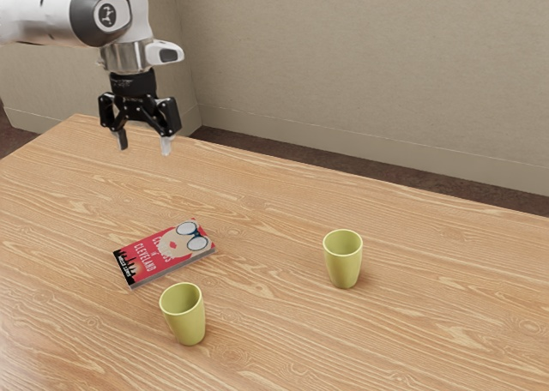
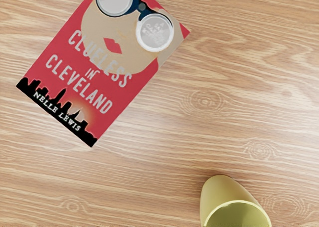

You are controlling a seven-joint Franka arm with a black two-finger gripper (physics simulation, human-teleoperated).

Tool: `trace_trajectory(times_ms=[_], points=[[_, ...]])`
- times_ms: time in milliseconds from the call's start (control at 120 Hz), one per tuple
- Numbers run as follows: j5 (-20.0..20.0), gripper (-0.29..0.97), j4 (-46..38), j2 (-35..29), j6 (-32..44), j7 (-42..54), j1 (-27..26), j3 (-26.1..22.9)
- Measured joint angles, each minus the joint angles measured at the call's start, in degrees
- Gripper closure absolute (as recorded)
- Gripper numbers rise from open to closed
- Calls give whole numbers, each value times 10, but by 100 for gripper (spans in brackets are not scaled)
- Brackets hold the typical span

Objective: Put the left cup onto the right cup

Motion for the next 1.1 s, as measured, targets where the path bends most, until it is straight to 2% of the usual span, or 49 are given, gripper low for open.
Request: trace_trajectory(times_ms=[167, 325, 408, 475, 692, 925, 1100], points=[[11, 0, -22, -5, -5, -4, -24, 1], [21, 0, -188, -105, 43, -7, -69, 8], [28, 0, -261, -161, 77, -9, -62, 9], [35, 0, -306, -182, 103, -10, -62, 10], [46, 0, -396, -181, 198, -13, -62, 29], [48, 0, -445, -170, 274, -19, -71, 30], [47, 0, -451, -152, 309, -27, -86, 29]])
